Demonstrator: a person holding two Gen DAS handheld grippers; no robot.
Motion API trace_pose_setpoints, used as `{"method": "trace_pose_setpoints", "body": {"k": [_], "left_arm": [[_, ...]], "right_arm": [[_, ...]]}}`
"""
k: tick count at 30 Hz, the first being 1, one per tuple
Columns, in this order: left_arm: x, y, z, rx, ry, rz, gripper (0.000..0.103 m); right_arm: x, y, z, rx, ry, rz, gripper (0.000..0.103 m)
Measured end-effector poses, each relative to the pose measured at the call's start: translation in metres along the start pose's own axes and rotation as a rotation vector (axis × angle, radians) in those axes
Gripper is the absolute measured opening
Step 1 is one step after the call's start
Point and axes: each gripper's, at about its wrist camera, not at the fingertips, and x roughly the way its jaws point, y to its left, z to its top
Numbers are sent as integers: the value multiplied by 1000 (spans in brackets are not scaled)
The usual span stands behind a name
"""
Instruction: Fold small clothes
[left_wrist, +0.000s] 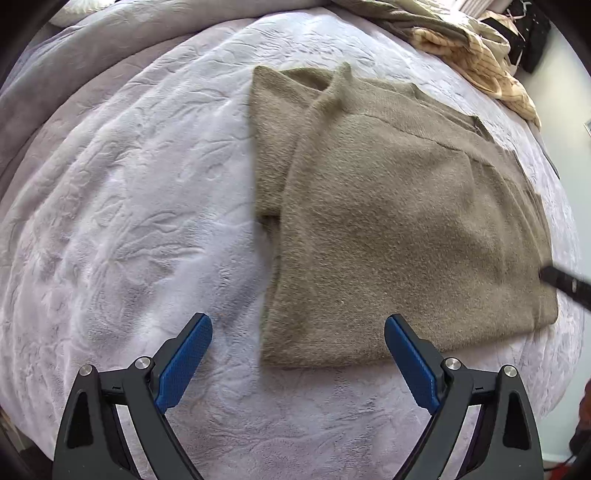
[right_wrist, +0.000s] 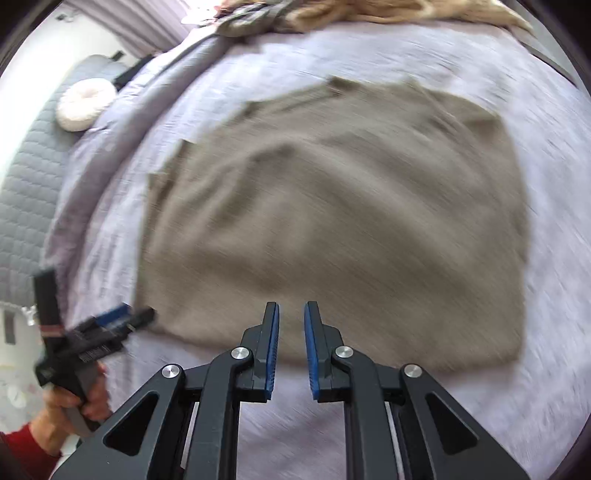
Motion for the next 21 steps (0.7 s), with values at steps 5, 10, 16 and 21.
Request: {"method": "trace_pose_setpoints", "body": {"k": [5,10,16,21], "left_arm": [[-4,17,-7,-31,1,6,95],[-8,43,-18,-99,14,-22,95],[-20,74,-28,-157,-6,-34,95],[-22,94,-31,-206,2,-36,95]], "right_arm": [[49,59,68,-103,-12,124,14],[111,110,116,-164,18,156,14],[173,146,134,-211,74,99,14],[173,174,134,-329,71,66,14]]}}
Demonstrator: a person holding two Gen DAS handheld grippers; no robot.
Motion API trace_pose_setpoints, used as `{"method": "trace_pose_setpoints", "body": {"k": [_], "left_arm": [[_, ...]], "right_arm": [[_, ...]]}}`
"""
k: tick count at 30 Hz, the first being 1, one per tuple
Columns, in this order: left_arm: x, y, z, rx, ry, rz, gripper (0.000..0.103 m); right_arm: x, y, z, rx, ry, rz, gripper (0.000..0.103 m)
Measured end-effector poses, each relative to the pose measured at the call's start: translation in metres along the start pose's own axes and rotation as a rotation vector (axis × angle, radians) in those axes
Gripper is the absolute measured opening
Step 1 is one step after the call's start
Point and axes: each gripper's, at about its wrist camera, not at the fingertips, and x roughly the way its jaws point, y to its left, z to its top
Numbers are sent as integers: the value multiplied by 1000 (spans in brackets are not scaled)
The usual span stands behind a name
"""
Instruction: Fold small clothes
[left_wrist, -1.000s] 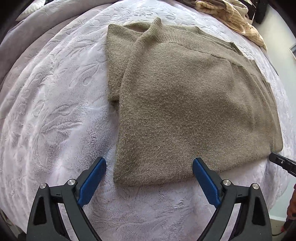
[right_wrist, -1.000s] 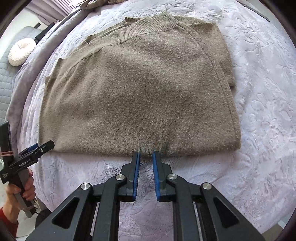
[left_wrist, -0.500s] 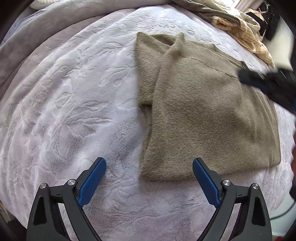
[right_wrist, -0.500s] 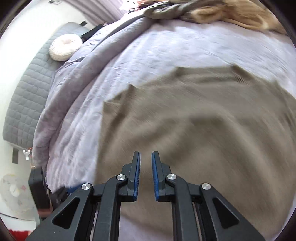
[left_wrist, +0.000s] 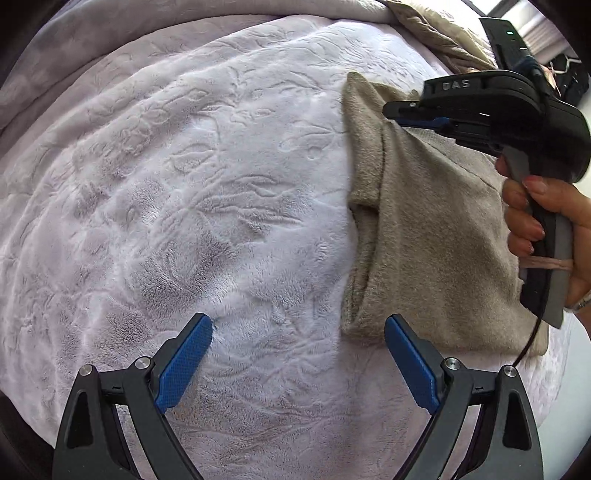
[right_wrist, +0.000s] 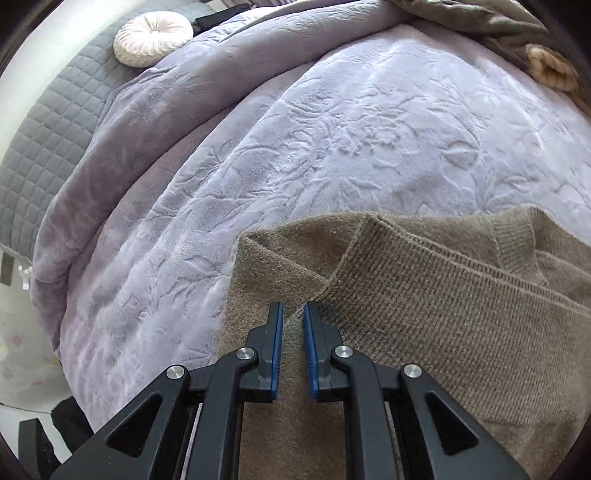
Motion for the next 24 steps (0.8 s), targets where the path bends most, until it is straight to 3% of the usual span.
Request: {"method": "trace_pose_setpoints", "body": {"k": [6,17,22,24], "left_arm": [[4,-7,12,-3,1,0,95],[16,-47,22,45,20,14,95],[22,-61,15,58,28,26,95],[24,-66,12,61,30,23,95]], "right_arm": [[-28,-8,-22,84,0,100,15],[-73,-49,-143,305,88,194,15],[-89,-66,-183,416,81,224,37],[-94,-69,-194,441,70,239,39]]}}
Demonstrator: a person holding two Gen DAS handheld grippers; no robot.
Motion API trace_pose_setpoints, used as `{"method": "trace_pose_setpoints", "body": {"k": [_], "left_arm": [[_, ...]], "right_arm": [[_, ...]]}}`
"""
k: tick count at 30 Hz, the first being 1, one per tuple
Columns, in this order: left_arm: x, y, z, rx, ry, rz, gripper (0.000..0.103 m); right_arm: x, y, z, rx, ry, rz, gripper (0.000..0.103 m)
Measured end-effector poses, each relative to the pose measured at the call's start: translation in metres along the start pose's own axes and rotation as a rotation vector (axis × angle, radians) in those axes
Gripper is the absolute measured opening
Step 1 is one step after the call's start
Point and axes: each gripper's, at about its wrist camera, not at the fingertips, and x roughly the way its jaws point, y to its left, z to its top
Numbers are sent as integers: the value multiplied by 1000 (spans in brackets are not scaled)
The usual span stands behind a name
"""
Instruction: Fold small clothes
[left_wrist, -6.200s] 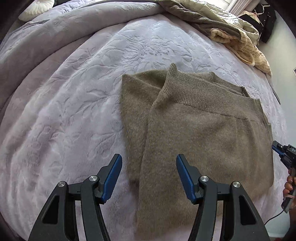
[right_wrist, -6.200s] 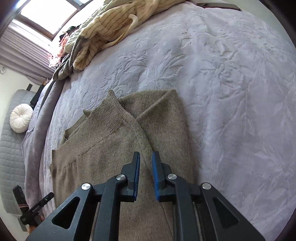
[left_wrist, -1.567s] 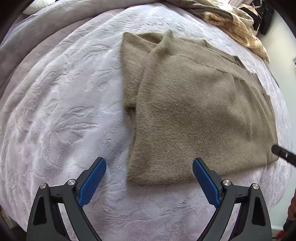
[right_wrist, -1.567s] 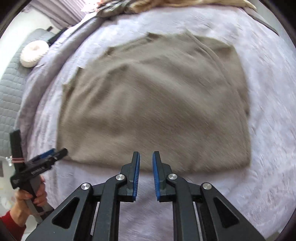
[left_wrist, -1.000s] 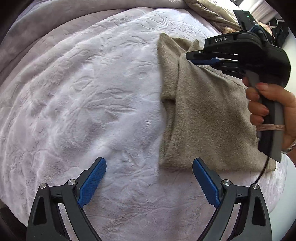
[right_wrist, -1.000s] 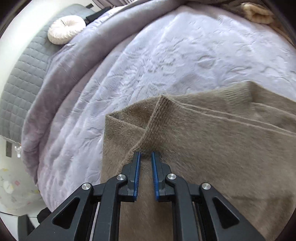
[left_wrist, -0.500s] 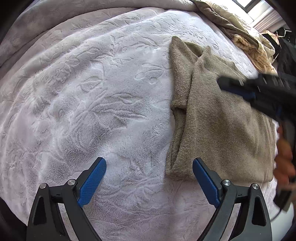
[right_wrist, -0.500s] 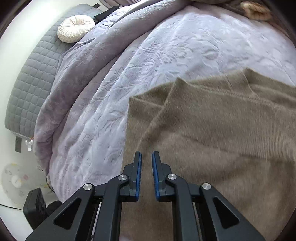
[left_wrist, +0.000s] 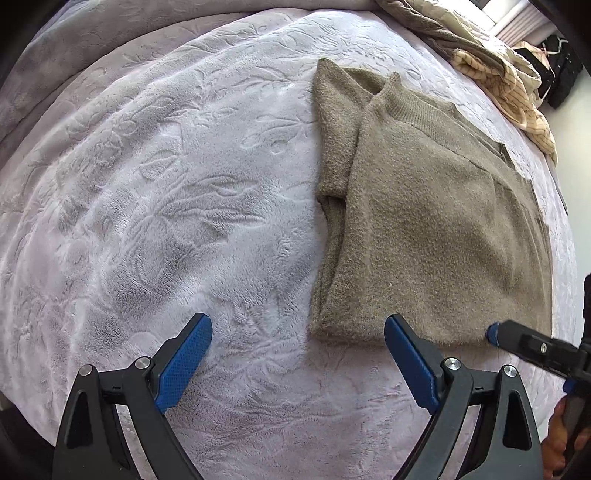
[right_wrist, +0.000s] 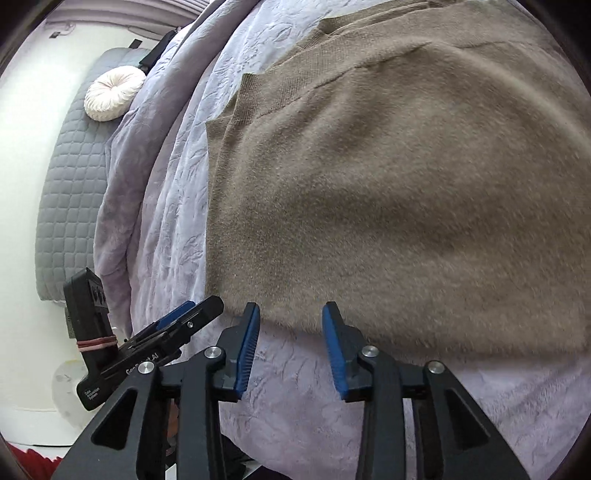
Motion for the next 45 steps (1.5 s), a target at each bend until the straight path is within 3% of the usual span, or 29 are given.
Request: {"method": "trace_pose_setpoints", "body": {"k": [7,8,9,11,19,22,23,25,32,39,42,45], "left_arm": [[1,-1,1,-61,5,-109,95],[-1,1,1,-67,0,-118,95],[-1,2,2,-71,-3,-119,103],[-1,3,6,-83,-8,-112,103],[9,14,35,-121,17,-156,103],[16,21,45,-139,57,-248,103],[18,22,50,-150,71,-291,103],[23,22,59,-155,85,-352,103],[46,9,104,-112,147,-538,103],[60,-33,147,-27,174,-604,103],[53,-55,155,35,146,-588,101],[52,-74,157,120,122,-495,88]], "right_arm": [[5,-25,-26,150,-5,87,45],[7,-30,-30,175,-17,101,47],[8,-34,-32,204,-41,124,48],[10,-40,-33,250,-92,164,51],[39,-45,-21,396,-211,325,52],[51,-44,-12,451,-215,408,52],[54,-44,-9,469,-204,431,44],[60,-44,-2,490,-180,464,8],[29,-29,19,399,-212,592,8],[17,-16,35,351,-208,602,8],[20,-14,35,333,-186,576,8],[26,-12,34,316,-144,525,8]]}}
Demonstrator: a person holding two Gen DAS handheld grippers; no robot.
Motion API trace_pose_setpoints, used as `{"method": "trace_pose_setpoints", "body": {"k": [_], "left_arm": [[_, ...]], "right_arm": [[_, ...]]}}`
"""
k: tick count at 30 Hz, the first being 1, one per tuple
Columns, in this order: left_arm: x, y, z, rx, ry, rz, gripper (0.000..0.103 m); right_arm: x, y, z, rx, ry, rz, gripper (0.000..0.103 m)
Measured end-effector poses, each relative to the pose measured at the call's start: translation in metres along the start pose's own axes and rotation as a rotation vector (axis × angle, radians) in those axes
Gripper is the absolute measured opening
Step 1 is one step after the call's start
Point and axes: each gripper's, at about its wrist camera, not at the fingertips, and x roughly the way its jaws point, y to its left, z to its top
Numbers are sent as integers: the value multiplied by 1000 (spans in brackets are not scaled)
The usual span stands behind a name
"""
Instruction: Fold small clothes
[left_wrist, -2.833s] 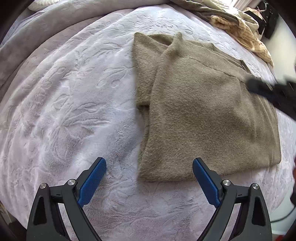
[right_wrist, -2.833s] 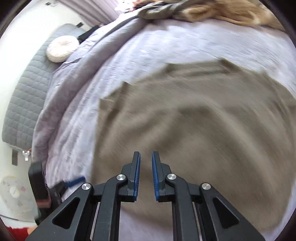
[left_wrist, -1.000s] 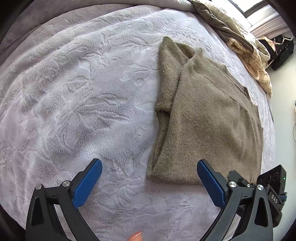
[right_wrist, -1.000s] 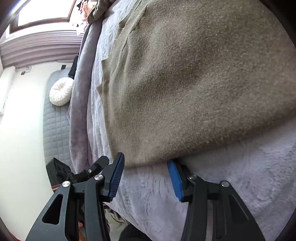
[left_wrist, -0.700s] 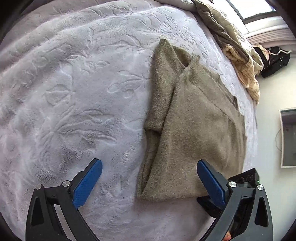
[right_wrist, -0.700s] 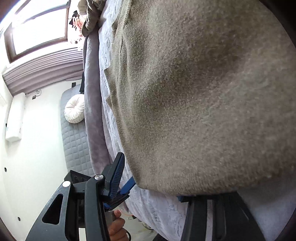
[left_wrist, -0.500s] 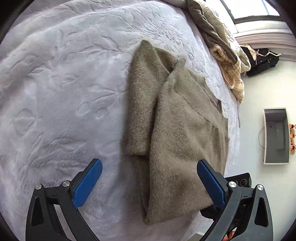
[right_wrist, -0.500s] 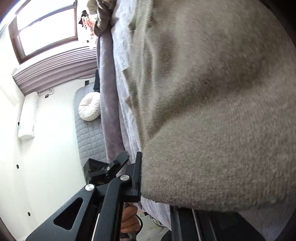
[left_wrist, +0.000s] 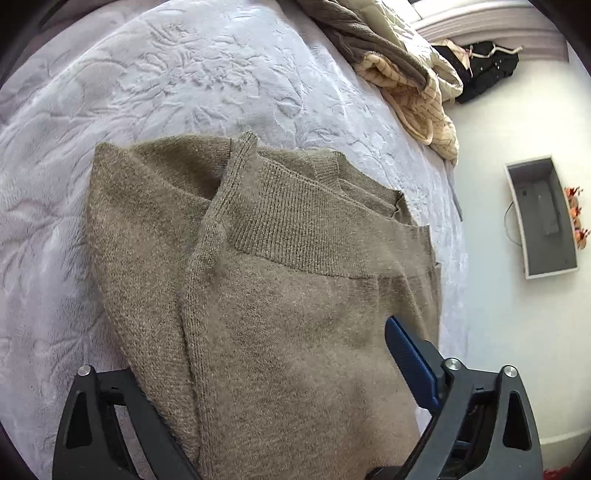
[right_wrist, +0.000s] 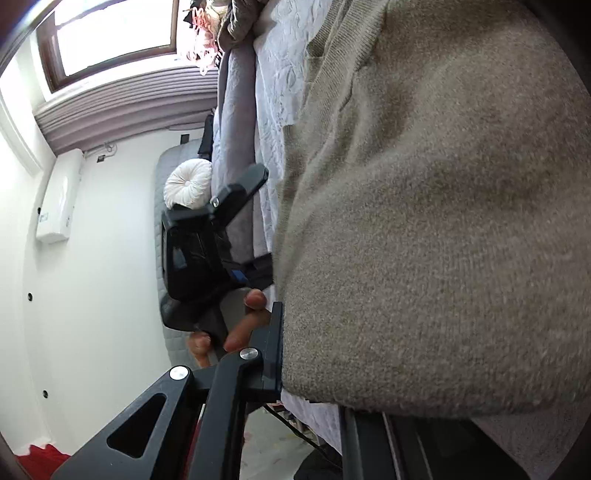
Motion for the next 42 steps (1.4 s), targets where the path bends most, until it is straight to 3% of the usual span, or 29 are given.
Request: {"method": "trace_pose_setpoints", "body": {"k": [2,5,7,12,14,16,18,23,27,32,37,42], "left_arm": [[7,-3,-1,39,18,68,79],[16,0,-2,50,54,110,78],[19,2,-4,48,59,133,78],[26,-3,-6,63,59,208,78],[26,-10,-8,87,34,271,60],[21,-16,-10,98,3,279,30],[10,-22,-10,83,-36,267,23],[-19,-56,-11,68,-109,180,21],[-25,-115,-5,144,-129,137,21],[-1,-200,4,265,-102,118,21],[59,-267,0,351,-50,202,21],[148,-293,-21,439,50,376,22]], "right_arm": [[5,1,-2,-26,57,-84,12],[11,9,-10,-139,181,-256,13],[3,20,-17,-239,206,-338,13],[-42,39,4,-347,19,-490,13],[-51,25,18,-344,-24,-588,10],[-44,5,32,-309,3,-633,2],[-43,-9,35,-254,-1,-588,2],[-47,-4,33,-276,-24,-531,2],[-61,-4,35,-248,-53,-473,4],[-100,-9,41,-200,-138,-404,6],[-146,-17,58,-134,-258,-338,6],[-171,-46,76,-42,-324,-267,7]]}}
